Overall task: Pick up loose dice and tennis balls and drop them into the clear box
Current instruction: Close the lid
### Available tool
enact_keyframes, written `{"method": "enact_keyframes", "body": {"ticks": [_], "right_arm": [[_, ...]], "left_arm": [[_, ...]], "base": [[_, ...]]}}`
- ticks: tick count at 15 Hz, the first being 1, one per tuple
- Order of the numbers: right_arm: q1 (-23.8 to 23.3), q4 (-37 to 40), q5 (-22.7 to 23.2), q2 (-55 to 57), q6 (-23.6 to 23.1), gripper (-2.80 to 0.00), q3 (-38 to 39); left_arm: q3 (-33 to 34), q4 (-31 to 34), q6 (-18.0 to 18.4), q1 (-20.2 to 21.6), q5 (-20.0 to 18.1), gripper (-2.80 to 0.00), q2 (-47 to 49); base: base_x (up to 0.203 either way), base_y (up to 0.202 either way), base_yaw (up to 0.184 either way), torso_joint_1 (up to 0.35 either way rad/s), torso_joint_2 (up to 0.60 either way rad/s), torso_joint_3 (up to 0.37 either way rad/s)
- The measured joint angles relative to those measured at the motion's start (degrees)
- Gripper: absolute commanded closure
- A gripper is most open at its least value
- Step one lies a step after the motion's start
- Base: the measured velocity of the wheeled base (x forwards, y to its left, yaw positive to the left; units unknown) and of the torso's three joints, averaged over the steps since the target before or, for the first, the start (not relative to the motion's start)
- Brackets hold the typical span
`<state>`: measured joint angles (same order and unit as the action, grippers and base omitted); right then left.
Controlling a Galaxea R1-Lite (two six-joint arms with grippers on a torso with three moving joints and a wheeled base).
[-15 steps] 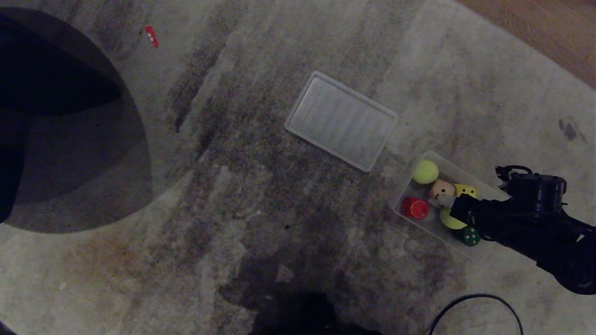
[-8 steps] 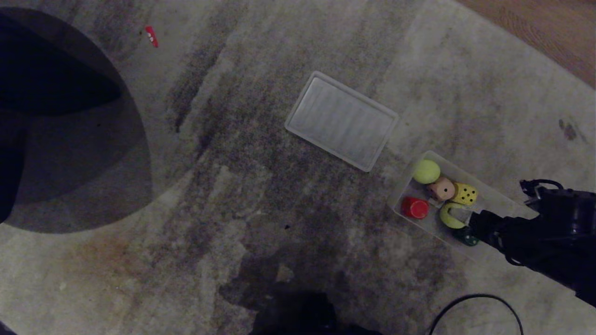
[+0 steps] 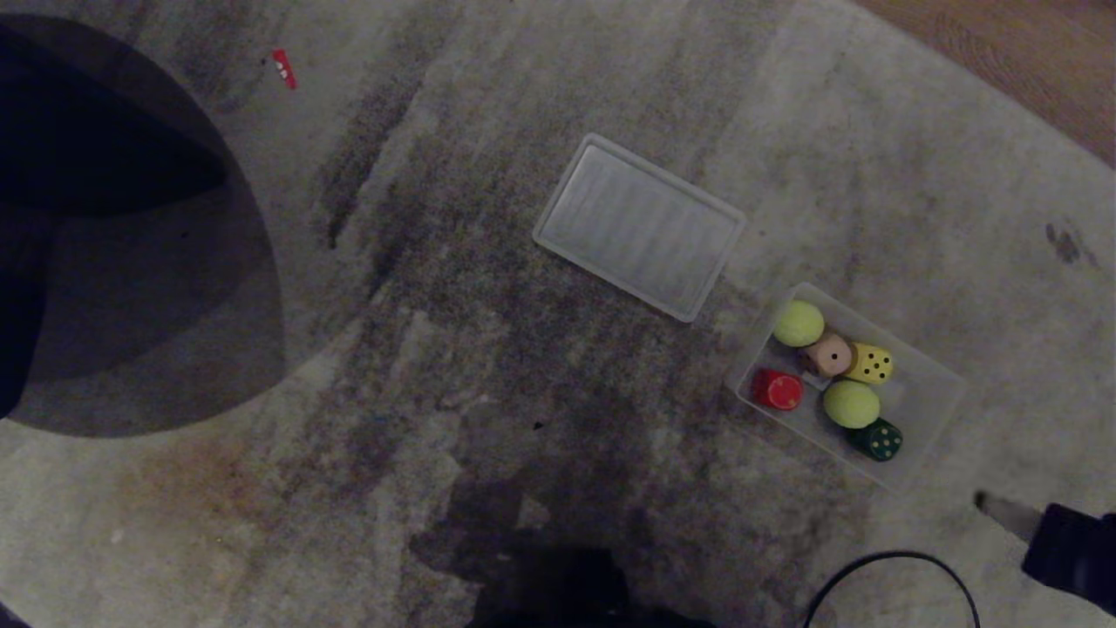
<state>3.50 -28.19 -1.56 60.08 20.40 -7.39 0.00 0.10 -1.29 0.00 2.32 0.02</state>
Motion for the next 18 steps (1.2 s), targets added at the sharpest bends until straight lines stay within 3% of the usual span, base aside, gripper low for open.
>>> {"method": "enact_keyframes", "body": {"ticks": [4,7,11,18], "right_arm": [[0.0,22.8,-1.2,-25.1,-6.3,0.00,1.8],[-1.4,33.9,-1.0,-41.5,-11.7,0.00,2.8],[-2.6,36.8,0.7,-55.9,-15.4,0.00,3.6],[-2.8,37.1,0.6,-60.0,-15.4,0.00,3.9]], "left_arm": [[0.0,0.0,0.0,0.0,0.0,0.00,0.0],[0.0,0.0,0.0,0.0,0.0,0.00,0.0],[0.0,0.0,0.0,0.0,0.0,0.00,0.0],[0.0,0.0,0.3,0.0,-0.1,0.00,0.0]], "base": [[0.000,0.000,0.000,0.000,0.00,0.000],[0.000,0.000,0.000,0.000,0.00,0.000],[0.000,0.000,0.000,0.000,0.00,0.000],[0.000,0.000,0.000,0.000,0.00,0.000]]}}
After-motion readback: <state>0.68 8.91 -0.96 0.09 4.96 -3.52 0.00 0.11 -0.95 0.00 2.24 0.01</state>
